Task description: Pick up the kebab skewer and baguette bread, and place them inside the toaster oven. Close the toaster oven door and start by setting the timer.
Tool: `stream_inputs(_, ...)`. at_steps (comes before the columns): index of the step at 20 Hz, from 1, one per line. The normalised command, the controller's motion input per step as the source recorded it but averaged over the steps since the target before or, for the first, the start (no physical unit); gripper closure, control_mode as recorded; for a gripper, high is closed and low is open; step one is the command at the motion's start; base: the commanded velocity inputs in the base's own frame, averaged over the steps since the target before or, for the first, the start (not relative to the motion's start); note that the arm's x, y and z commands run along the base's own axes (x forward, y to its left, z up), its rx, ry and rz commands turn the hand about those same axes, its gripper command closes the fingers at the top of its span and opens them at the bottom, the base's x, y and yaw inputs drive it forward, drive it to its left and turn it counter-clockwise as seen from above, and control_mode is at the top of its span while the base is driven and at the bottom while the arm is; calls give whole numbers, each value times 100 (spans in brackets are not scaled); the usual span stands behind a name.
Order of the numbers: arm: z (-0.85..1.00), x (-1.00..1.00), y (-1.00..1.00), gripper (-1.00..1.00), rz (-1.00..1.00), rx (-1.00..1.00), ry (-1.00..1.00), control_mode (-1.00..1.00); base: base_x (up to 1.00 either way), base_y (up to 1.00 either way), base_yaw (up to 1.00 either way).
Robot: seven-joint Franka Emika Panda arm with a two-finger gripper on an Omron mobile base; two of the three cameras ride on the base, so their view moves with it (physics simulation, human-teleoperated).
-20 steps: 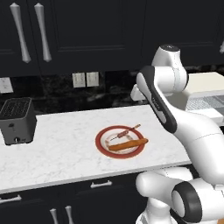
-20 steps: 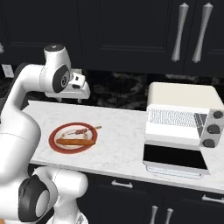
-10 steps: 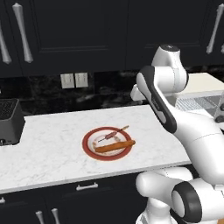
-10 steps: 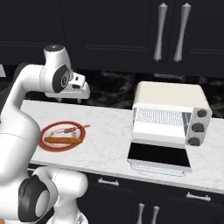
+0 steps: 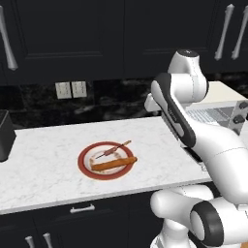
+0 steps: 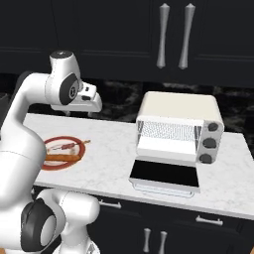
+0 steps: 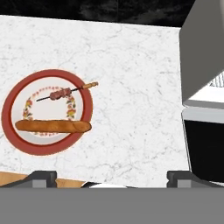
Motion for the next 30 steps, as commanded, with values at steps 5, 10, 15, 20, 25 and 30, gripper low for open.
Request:
stream_inputs(5, 0, 0, 0, -100, 0, 0, 0, 100, 0, -40, 0)
stream_inputs(10, 0, 0, 0, -100, 0, 0, 0, 100, 3, -12, 0)
stream_inputs(15, 0, 0, 0, -100, 0, 0, 0, 100, 0, 0, 0)
stream_inputs(20, 0, 0, 0, -100, 0, 0, 0, 100, 0, 0, 0)
stream_inputs(25, 0, 0, 0, -100, 0, 0, 0, -100, 0, 0, 0)
stream_inputs(30, 0, 0, 0, -100, 0, 0, 0, -100, 0, 0, 0)
